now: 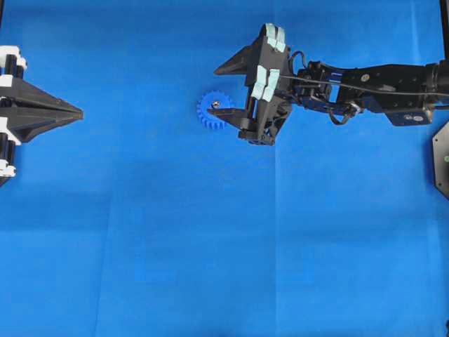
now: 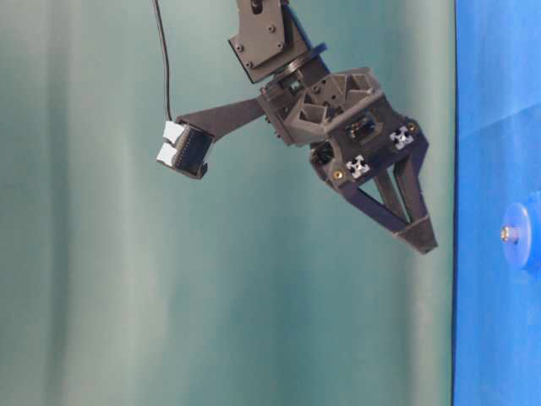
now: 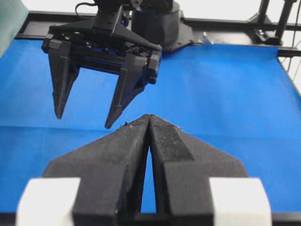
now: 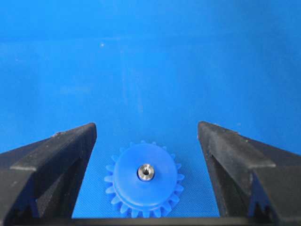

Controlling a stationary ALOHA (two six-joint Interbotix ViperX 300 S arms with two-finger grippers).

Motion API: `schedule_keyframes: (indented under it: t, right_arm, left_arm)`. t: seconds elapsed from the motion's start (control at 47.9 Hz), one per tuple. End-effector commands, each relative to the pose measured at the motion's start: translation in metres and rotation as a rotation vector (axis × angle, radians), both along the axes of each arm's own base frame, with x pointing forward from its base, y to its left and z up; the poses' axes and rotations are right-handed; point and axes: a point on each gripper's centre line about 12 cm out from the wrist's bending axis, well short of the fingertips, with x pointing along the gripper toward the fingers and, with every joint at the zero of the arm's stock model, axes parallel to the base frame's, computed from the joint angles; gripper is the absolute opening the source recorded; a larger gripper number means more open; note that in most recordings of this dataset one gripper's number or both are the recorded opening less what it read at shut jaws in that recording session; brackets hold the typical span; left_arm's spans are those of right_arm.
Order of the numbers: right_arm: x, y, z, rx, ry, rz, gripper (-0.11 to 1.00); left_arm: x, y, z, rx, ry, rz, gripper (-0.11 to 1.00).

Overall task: Insert the shaft placed at a random location into the center hole of the small gear at another random location.
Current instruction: 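Lower the shaft into the gear hole and open the right gripper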

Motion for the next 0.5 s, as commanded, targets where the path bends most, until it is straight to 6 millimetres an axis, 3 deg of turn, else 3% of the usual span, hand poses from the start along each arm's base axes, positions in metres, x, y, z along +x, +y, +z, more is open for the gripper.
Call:
schedule_keyframes:
  t: [0.0,0.188,0.48]
  right_arm:
    - [0.000,0.001,0.015,-0.005,-0.040,0.002,0.79]
    - [-0.004,0.003,0.013,-0.005,-0.032,0.005,0.79]
    - [-0.034,0.008,0.022,0.000,-0.044,0.004,0.79]
  left_arm:
    - [0.001,0.000,0.004,-0.001,-0.012,0.002,0.00]
    - [0.001,0.000,0.004,-0.001,-0.012,0.002,0.00]
    - [0.001,0.000,0.005,-0.001,-0.014,0.002,0.00]
